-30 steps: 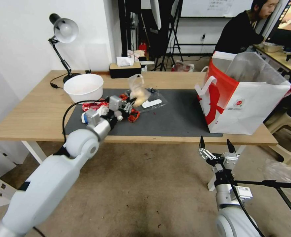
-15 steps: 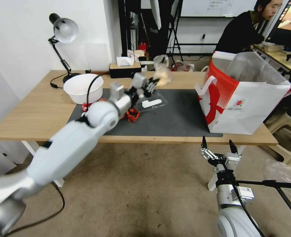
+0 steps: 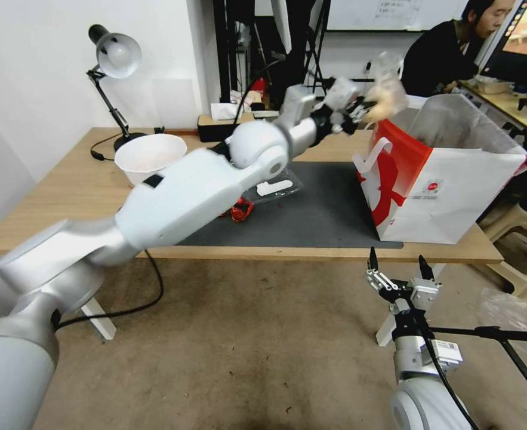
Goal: Pick up the trash from the table and place it into the takeout bag.
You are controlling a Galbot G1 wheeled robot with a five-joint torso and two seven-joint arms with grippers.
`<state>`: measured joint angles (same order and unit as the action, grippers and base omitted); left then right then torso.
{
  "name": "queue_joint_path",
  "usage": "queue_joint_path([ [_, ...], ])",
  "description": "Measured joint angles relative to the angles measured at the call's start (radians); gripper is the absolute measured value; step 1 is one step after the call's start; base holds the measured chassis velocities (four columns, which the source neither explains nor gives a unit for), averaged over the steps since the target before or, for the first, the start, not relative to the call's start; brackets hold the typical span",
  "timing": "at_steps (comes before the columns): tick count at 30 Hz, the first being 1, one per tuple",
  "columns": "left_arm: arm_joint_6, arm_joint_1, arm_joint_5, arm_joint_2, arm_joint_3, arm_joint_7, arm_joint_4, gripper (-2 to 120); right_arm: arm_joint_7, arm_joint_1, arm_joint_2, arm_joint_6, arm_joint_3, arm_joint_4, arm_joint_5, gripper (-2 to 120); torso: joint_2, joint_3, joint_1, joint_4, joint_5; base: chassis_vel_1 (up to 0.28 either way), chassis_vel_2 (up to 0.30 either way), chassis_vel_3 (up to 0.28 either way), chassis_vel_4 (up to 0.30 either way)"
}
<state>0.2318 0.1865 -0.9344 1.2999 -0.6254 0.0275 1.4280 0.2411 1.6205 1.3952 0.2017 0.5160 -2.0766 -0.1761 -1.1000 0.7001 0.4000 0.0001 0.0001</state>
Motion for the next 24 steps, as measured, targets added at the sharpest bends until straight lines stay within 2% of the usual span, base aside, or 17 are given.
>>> queue_joint_path([
  [10,0.027,0.118,-0.054,0.112,-0.108,0.046,-0.124,1,0.0,-0.007,0.008,0.006,-0.001,0.005,-0.001,100,0.0,0.0,0.0,-0.0002,0.0001,0.0,0.0,0.0,0.0],
  [15,0.061,0.151,-0.057,0.17,-0.136,0.117,-0.198,1,0.0,-0.007,0.011,0.01,0.0,0.006,-0.002,100,0.0,0.0,0.0,0.0,-0.0001,0.0,0.0,0.0,0.0],
  [18,0.076,0.171,-0.056,0.198,-0.159,0.14,-0.24,1,-0.001,-0.007,0.013,0.014,-0.001,0.011,-0.002,100,0.0,0.0,0.0,-0.0002,0.0001,0.0,0.0,0.0,0.0],
  [20,0.079,0.175,-0.054,0.205,-0.163,0.15,-0.249,1,-0.001,-0.007,0.014,0.014,-0.001,0.012,-0.002,100,0.0,0.0,0.0,0.0,-0.0001,0.0,0.0,0.0,0.0],
  [24,0.13,0.194,-0.033,0.237,-0.177,0.214,-0.284,1,-0.002,-0.012,0.021,0.016,-0.003,0.016,-0.002,100,0.0,0.0,0.0,-0.0002,0.0,0.0,0.0,0.0,0.0],
])
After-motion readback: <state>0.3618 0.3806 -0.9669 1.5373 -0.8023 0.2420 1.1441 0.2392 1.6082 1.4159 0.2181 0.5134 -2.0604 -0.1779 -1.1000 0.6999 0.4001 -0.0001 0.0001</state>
